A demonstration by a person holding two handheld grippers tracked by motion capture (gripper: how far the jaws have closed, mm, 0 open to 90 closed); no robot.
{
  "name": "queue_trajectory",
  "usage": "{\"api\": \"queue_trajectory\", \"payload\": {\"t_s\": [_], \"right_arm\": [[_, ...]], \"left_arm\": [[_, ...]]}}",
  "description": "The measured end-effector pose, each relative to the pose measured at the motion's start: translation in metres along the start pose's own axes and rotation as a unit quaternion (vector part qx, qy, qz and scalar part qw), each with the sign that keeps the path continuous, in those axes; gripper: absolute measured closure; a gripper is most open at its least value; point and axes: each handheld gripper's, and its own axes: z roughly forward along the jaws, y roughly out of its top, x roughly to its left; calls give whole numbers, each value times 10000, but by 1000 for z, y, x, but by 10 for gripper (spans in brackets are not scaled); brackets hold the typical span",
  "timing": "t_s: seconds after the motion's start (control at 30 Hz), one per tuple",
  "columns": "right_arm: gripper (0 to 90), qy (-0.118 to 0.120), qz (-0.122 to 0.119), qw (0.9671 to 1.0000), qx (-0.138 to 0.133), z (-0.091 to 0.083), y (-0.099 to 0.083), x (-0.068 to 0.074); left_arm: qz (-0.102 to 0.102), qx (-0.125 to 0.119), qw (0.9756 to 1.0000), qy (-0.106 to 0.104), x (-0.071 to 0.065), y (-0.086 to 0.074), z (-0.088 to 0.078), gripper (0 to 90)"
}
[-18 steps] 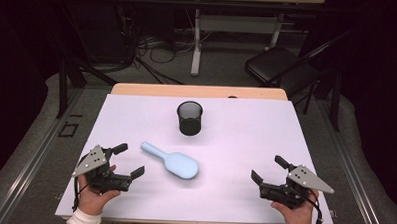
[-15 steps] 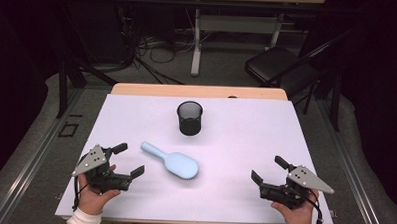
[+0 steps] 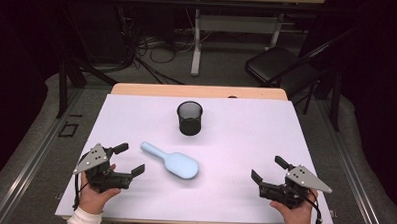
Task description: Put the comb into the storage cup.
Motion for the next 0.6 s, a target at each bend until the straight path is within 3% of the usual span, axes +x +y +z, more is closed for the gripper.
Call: {"api": "queue_trajectory", "payload": {"t_s": [0.27, 0.37, 0.6], "right_arm": [[67, -74, -18, 9999, 105, -2, -3, -1], [69, -105, -13, 9999, 58, -3, -3, -1], [73, -90, 14, 9999, 99, -1, -3, -2]], "left_arm": [[-145, 100, 9998, -21, 3, 2, 1, 90], [-148, 164, 9997, 84, 4, 4, 1, 162], [-203, 364, 9984, 379, 9, 11, 6, 188]]}}
